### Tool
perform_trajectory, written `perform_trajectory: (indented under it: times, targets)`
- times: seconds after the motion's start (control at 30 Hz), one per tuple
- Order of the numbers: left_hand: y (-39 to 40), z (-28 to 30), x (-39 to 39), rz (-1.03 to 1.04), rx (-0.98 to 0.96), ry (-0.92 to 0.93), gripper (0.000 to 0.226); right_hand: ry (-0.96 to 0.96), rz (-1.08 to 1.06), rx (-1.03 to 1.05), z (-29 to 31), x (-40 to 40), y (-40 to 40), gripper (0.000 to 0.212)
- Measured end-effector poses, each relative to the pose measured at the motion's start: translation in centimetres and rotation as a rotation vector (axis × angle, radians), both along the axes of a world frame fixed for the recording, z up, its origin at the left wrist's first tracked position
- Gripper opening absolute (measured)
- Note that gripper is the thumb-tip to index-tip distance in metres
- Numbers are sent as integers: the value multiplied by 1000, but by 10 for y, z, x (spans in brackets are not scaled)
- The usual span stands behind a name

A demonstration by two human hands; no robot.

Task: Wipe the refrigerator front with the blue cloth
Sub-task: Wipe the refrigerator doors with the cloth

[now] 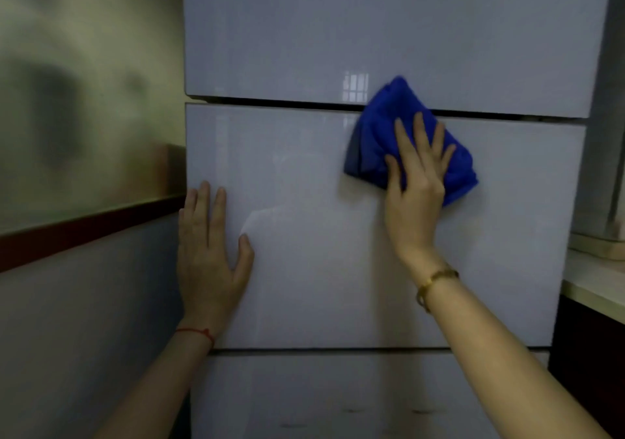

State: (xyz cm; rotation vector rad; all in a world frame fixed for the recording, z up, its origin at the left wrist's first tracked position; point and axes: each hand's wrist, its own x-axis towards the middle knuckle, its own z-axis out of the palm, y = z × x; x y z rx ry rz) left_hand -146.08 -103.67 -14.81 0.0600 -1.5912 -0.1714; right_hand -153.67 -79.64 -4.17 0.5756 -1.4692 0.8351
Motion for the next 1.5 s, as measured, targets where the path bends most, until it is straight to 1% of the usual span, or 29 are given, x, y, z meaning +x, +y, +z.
perform_trajectory:
  times: [0.03, 0.1, 0.17, 0.2, 0.27, 0.33, 0.37, 0.4, 0.43, 0.53, 0.57, 0.6, 0.67, 0.77, 0.87, 0.93, 0.97, 1.03, 1.07, 1.1, 1.13, 1.2, 1.23, 1.27, 1.3, 1.4, 1.43, 1.47, 1.5]
  targets:
    - [0, -1, 0, -4, 6, -8, 62, 24, -10, 11, 11, 3, -15, 41]
    - [-1, -1, 1, -10, 16, -23, 63, 129, -50, 184, 0, 8, -37, 39]
    - [-2, -1, 2, -15, 15, -30, 63, 215, -60, 389, -46, 12, -44, 38]
    - [-2, -1, 2, -18, 11, -28, 63, 224, -58, 479, -76, 14, -41, 38]
    - [-2, -2, 3, -28, 5, -29, 62, 189, -52, 632, -134, 16, -27, 40]
    - [-1, -16, 7, -49, 16, -57, 62, 149, -46, 740, -170, 14, -2, 41]
    - [0, -30, 11, -56, 21, -85, 63, 131, -56, 755, -176, 11, 9, 41]
    - [0, -47, 15, -58, 24, -116, 63, 113, -64, 727, -173, 9, 18, 42]
    - [2, -67, 20, -60, 33, -146, 63, 85, -53, 639, -165, 7, 22, 42]
    - [8, -125, 29, -82, 105, -202, 62, -29, 59, 230, -133, 16, 11, 40]
    - [13, -139, 30, -94, 132, -212, 62, -41, 86, 175, -129, 23, 1, 39]
    - [16, -155, 31, -102, 161, -230, 63, -45, 99, 199, -137, 28, -8, 39]
    - [21, -185, 33, -117, 196, -255, 64, -31, 98, 361, -173, 31, -20, 41]
    - [21, -227, 34, -106, 195, -268, 64, -61, 75, 631, -256, 29, -20, 49]
    - [15, -259, 34, -96, 158, -286, 65, -121, 47, 841, -345, 29, -7, 48]
    - [10, -274, 34, -81, 135, -304, 68, -132, 6, 954, -390, 30, 6, 48]
    - [9, -279, 34, -77, 128, -313, 70, -112, -26, 985, -400, 29, 12, 48]
    - [7, -284, 32, -74, 115, -312, 73, -19, -94, 990, -394, 25, 17, 52]
    - [7, -285, 30, -72, 116, -302, 74, 17, -103, 937, -380, 23, 13, 58]
    - [7, -285, 26, -71, 124, -294, 74, 21, -95, 835, -361, 22, 6, 63]
    - [8, -285, 22, -69, 137, -287, 73, -3, -70, 706, -341, 21, -2, 63]
    - [10, -287, 18, -56, 161, -272, 69, -14, 6, 508, -317, 19, -18, 50]
    - [11, -288, 16, -55, 169, -265, 68, 19, 24, 491, -319, 17, -23, 45]
    - [11, -289, 15, -54, 176, -257, 68, 62, 39, 533, -331, 16, -24, 43]
    - [12, -289, 14, -48, 178, -248, 68, 100, 54, 622, -352, 14, -23, 43]
    - [12, -292, 14, -28, 173, -235, 65, 162, 46, 995, -443, 6, 4, 49]
    - [13, -294, 14, -28, 172, -231, 65, 178, 30, 1081, -462, 2, 15, 50]
    - [14, -295, 14, -24, 170, -228, 65, 189, 22, 1124, -468, -2, 26, 48]
    - [15, -298, 15, -18, 168, -228, 65, 209, 6, 1124, -465, -8, 34, 45]
